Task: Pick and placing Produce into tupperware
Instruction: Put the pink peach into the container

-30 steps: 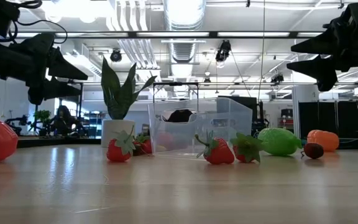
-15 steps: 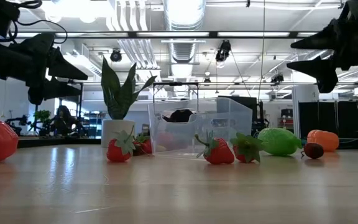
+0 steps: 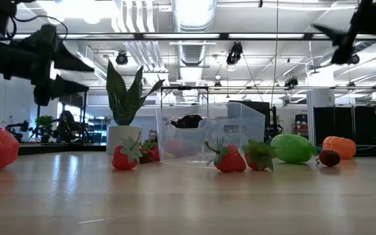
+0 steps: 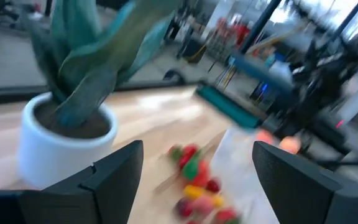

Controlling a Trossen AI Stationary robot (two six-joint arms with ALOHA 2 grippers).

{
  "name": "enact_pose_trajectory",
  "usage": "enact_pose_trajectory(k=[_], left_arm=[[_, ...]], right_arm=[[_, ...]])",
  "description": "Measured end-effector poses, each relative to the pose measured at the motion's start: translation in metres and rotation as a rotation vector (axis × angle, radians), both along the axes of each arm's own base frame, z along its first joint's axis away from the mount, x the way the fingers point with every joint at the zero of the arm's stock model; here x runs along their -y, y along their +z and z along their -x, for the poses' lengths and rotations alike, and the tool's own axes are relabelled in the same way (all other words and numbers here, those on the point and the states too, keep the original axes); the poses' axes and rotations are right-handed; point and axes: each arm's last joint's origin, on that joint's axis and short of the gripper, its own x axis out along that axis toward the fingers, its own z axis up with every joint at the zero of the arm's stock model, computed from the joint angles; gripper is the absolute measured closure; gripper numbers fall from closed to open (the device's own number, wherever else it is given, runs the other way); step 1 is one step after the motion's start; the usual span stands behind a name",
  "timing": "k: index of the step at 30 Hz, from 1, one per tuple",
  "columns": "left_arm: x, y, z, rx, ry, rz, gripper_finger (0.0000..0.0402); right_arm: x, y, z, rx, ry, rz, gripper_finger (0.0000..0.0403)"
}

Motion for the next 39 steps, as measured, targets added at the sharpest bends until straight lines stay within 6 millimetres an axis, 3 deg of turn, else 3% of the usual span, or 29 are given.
enact_pose_trajectory(k=[5, 16, 22, 25, 29, 33, 39], left_arm=[[0.0, 0.007, -0.001, 0.087, 0.001, 0.006, 0.0114], [0.0, 0.01, -0.001, 0.11, 0.002, 0.007, 0.0114], [0.0, 0.009, -0.001, 0.109, 0.005, 0.007, 0.0114], [0.0, 0.009, -0.001, 0.109, 0.014, 0.006, 0.0114], [0.0, 0.01, 0.0, 0.113, 0.013, 0.007, 0.0114], [0.0, 0.01, 0.0, 0.118, 0.013, 0.007, 0.0114], [0.0, 0.01, 0.0, 0.12, 0.014, 0.008, 0.0114]], right_arm=[[0.001, 0.036, -0.001, 0.004, -0.081, 0.04, 0.0172], [-0.001, 0.113, -0.019, 0.006, -0.135, 0.054, 0.0172], [-0.001, 0.141, -0.037, -0.124, -0.262, 0.026, 0.0172], [0.0, 0.15, -0.046, -0.232, -0.338, 0.007, 0.0172], [0.0, 0.151, -0.055, -0.521, -0.36, -0.012, 0.0173], [0.006, 0.144, -0.041, -0.711, -0.28, -0.29, 0.0173], [0.006, 0.132, -0.031, -1.24, -0.203, -0.486, 0.0172]])
